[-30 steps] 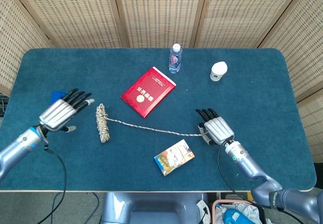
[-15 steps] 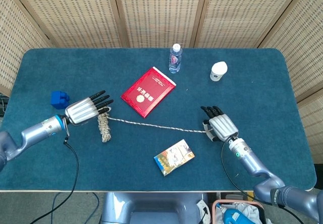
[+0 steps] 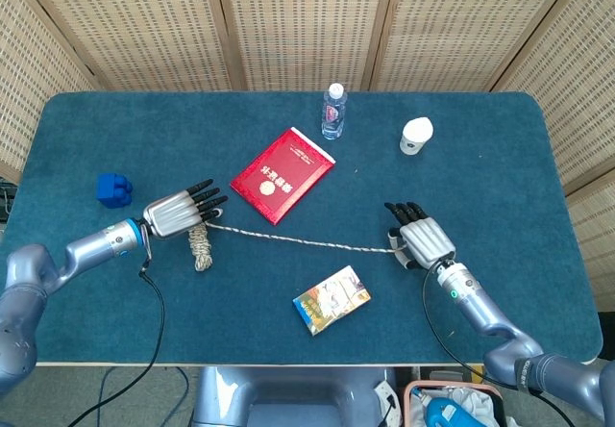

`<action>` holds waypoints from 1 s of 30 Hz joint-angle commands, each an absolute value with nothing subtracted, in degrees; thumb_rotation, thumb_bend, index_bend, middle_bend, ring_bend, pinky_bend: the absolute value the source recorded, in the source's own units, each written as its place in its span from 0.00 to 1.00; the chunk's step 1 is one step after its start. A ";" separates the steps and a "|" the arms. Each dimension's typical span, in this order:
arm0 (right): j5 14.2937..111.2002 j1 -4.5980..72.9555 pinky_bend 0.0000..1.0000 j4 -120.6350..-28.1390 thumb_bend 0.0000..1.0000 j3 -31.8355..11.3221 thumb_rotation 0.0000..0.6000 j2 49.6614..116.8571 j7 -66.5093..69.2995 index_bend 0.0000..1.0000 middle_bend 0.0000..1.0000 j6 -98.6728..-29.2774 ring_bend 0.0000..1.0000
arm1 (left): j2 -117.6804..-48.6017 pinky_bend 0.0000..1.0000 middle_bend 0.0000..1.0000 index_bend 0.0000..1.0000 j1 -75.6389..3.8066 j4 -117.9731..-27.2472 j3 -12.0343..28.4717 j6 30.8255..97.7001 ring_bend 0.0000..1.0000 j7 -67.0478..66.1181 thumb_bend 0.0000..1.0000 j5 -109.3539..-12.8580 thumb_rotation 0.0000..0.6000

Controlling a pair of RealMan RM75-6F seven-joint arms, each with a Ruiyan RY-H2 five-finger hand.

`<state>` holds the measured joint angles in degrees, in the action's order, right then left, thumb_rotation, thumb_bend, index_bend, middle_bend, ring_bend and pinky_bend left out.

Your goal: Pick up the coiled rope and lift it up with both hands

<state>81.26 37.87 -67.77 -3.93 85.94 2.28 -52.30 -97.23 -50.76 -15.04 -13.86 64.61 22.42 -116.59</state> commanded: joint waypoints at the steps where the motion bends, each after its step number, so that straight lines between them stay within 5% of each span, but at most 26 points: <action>1: 81.19 37.85 0.00 -67.92 0.46 -3.98 1.00 85.88 2.17 0.65 0.00 -52.30 0.00 | -98.44 0.05 0.03 0.17 -50.71 -13.50 -14.52 64.15 0.00 22.93 0.21 -115.88 1.00; 14: 80.80 37.77 0.00 -68.60 0.46 -4.24 1.00 85.79 1.46 0.65 0.00 -52.34 0.00 | -103.71 0.12 0.06 0.23 -50.13 -9.59 -16.28 62.02 0.04 24.54 0.22 -113.56 1.00; 19: 80.75 37.81 0.00 -68.76 0.46 -4.30 1.00 85.58 1.40 0.65 0.00 -52.25 0.00 | -104.79 0.23 0.24 0.39 -49.88 -9.02 -16.47 62.81 0.19 25.88 0.22 -112.52 1.00; 22: 80.60 37.76 0.00 -68.73 0.46 -4.37 1.00 85.45 1.50 0.65 0.00 -52.21 0.00 | -104.86 0.39 0.42 0.54 -49.67 -8.72 -16.27 63.93 0.33 26.73 0.23 -111.72 1.00; 26: 80.56 37.76 0.00 -68.80 0.46 -4.47 1.00 85.29 1.79 0.65 0.00 -52.20 0.00 | -104.32 0.53 0.54 0.69 -49.50 -8.76 -15.92 64.81 0.44 28.07 0.41 -110.53 1.00; 30: 80.66 37.82 0.00 -69.17 0.46 -4.64 1.00 84.97 1.83 0.65 0.00 -52.40 0.00 | -103.44 0.58 0.58 0.73 -49.27 -9.47 -15.00 66.54 0.47 30.04 0.49 -108.97 1.00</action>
<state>80.65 37.81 -69.15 -4.63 84.99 1.84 -52.39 -103.83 -49.39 -9.17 -15.36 65.99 29.45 -109.50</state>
